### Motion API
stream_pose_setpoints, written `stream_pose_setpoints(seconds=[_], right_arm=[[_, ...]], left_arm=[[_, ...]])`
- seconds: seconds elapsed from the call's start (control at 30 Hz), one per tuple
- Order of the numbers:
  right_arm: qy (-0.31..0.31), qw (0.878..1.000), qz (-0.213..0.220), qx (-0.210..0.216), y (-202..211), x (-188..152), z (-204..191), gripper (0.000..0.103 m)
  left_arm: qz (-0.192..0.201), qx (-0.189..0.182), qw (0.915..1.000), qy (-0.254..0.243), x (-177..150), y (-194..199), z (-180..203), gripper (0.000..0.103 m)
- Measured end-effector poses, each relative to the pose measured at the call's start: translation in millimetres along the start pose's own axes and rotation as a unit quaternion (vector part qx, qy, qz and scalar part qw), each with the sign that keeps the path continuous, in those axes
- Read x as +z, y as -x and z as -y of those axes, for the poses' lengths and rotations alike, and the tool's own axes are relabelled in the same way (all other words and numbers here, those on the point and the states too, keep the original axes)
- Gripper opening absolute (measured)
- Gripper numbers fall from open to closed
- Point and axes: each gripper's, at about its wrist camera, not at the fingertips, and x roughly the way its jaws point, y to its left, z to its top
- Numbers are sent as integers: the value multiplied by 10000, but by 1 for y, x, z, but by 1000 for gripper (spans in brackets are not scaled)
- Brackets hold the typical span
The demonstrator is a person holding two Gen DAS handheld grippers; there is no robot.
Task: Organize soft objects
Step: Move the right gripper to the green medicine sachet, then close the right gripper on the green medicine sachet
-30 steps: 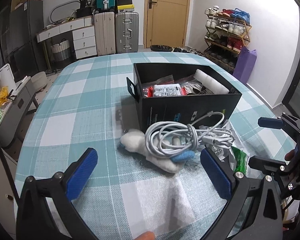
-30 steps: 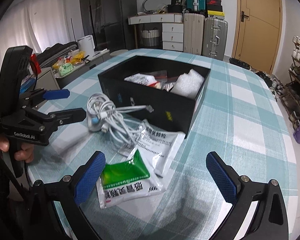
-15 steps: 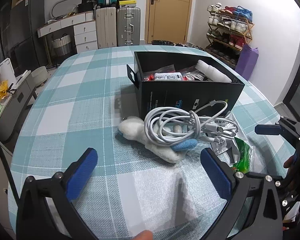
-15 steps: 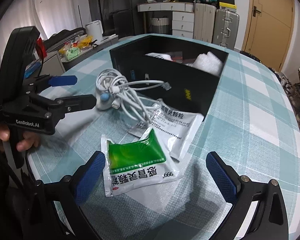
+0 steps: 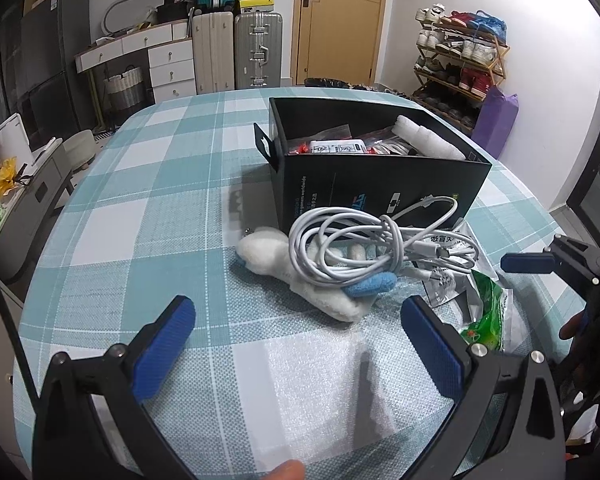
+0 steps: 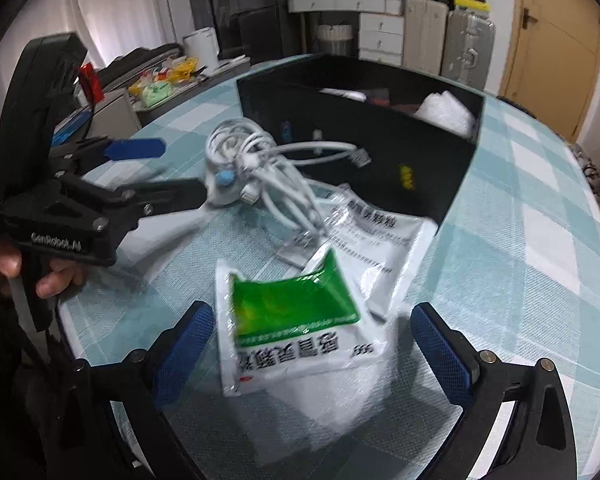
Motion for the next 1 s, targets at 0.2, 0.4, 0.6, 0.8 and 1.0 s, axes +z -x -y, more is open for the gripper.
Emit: stream_pose_setpoints(seconds=[0.2,0.4,0.6,0.8,1.0], right_arm=[[-38,10000,-4,4,-4,1,3,83],[-82,9999,-39,-63,-4,2,5,81],[-161,9998,-11,-95,2,-8,7,81],[-129,9998,88,-131,6,-13,6,70],[-145,9997,200,17,11,-16,9,54]], left_arm=[[-12,8,10000,3,0,-1,0,103],[-31,13,10000,1,1,-2,0,103],[-42,18,10000,-22,1,-3,1,103],[-65,37,10000,-45,1,-3,1,103],[-100,57,9999,-101,2,-4,3,103]])
